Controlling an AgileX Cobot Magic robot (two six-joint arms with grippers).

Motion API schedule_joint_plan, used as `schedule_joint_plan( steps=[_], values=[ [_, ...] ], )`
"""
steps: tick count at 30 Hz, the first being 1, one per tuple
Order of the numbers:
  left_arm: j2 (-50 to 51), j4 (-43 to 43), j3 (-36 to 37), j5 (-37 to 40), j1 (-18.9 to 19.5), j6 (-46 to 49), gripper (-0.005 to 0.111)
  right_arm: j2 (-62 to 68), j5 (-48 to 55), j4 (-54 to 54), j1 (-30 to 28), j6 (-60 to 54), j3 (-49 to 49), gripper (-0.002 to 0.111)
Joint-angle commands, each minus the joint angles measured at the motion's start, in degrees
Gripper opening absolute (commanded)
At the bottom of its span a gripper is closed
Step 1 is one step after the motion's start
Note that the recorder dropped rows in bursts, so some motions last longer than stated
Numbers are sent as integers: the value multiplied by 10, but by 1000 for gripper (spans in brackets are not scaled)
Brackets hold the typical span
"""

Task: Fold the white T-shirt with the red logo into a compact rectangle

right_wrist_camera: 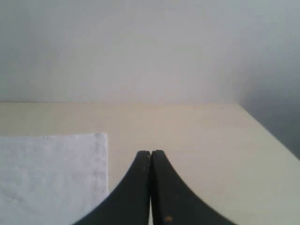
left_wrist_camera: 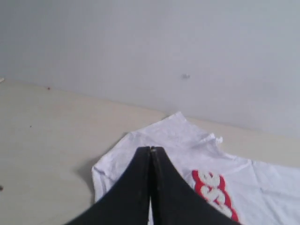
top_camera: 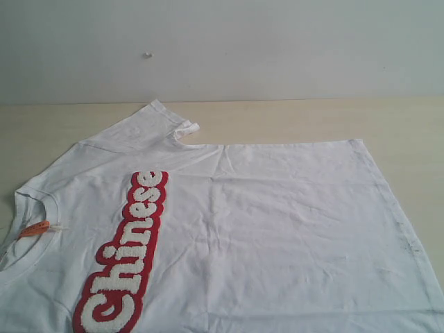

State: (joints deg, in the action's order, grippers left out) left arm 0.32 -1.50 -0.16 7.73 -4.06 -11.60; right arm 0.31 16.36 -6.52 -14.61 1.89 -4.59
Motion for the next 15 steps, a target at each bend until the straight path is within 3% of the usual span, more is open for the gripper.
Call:
schedule_joint_plan(
  steps=[1, 7, 12, 15],
  values=[
    [-3, -5, 2, -111, 1, -8, 0, -3, -74, -40, -1, -4, 3, 0],
    [-3, -5, 2, -161, 1, -8, 0, -3, -164, 19, -1, -1, 3, 0],
    [-3, -5, 2, -166, 1, -19, 0, -3, -206, 149, -1, 2, 3, 0],
    [-3, -5, 2, -166, 1, -78, 0, -3, -211, 266, -1, 20, 2, 0]
  ],
)
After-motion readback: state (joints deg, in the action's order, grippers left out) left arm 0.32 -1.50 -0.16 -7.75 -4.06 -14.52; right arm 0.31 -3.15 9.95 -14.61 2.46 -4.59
